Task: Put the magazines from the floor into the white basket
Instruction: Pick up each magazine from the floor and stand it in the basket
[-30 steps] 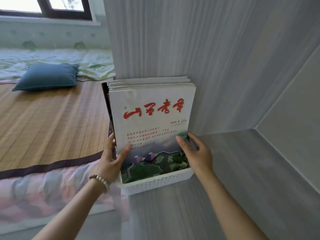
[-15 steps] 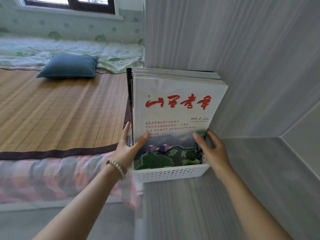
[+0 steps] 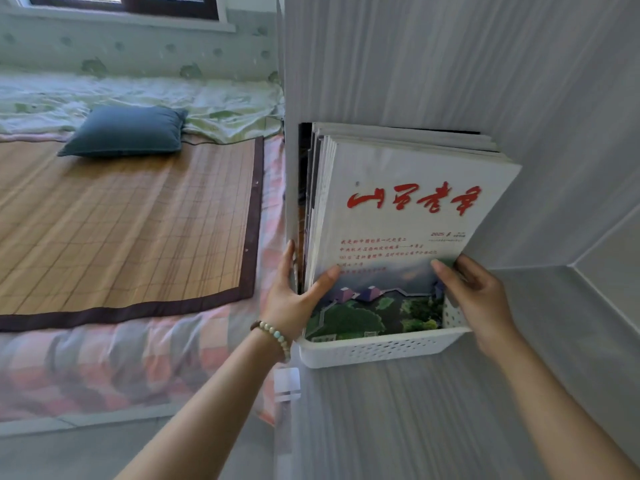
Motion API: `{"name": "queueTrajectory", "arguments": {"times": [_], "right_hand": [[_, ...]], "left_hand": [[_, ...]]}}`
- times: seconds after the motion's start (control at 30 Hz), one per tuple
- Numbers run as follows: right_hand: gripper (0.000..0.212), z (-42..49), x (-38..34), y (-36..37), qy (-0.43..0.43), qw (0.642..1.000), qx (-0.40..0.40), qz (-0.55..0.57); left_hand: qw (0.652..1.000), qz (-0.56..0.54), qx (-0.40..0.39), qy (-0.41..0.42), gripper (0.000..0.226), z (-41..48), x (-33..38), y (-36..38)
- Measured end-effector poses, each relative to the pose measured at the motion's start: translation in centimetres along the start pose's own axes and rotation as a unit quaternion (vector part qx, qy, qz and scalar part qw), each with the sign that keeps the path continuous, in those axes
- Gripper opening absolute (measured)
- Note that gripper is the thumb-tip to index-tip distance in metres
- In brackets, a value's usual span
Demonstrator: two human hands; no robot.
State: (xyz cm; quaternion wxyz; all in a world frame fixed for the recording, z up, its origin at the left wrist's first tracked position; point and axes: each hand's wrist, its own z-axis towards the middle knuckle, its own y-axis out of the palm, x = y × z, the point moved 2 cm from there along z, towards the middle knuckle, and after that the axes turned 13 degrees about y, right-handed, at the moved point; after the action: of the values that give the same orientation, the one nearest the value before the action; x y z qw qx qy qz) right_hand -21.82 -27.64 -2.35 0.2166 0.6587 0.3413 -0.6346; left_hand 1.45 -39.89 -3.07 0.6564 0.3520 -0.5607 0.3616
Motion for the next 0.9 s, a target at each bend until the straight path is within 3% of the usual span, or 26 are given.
{"name": "queueTrajectory", "arguments": {"times": [0.17, 0.3, 0.47, 0.57, 0.67, 0.9], "right_hand": [[0.053, -0.2, 0.0, 0.2, -0.007, 1.0, -0.006, -0.001], [0.05, -0.3, -0.1, 0.7, -0.02, 1.0, -0.009, -0.02], [0.06, 0.3, -1.1, 0.4, -0.025, 0.988, -0.032, -0.149], [0.071, 2.1, -3.4, 0.8, 0.033, 0.989, -0.112, -0.087], [0.06, 2.9, -4.5, 1.6, 0.045, 0.983, -0.172, -0.051], [0.068, 2.3, -6.0, 2.6, -0.058, 0.994, -0.092, 0.012]], "left_hand": [[1.0, 0.012, -0.007, 0.007, 0.095, -0.2, 0.2, -0.3], [0.999, 0.034, 0.013, 0.02, 0.085, -0.3, 0.3, -0.7], [0.974, 0.182, 0.007, 0.136, 0.089, 0.2, 1.8, -0.5], [0.973, 0.169, 0.014, 0.158, 0.086, 0.9, 3.0, 0.1], [0.98, 0.124, 0.019, 0.153, 0.07, 1.4, 3.1, 0.9], [0.981, 0.066, 0.09, 0.161, 0.061, 1.3, 2.6, 0.3]]}}
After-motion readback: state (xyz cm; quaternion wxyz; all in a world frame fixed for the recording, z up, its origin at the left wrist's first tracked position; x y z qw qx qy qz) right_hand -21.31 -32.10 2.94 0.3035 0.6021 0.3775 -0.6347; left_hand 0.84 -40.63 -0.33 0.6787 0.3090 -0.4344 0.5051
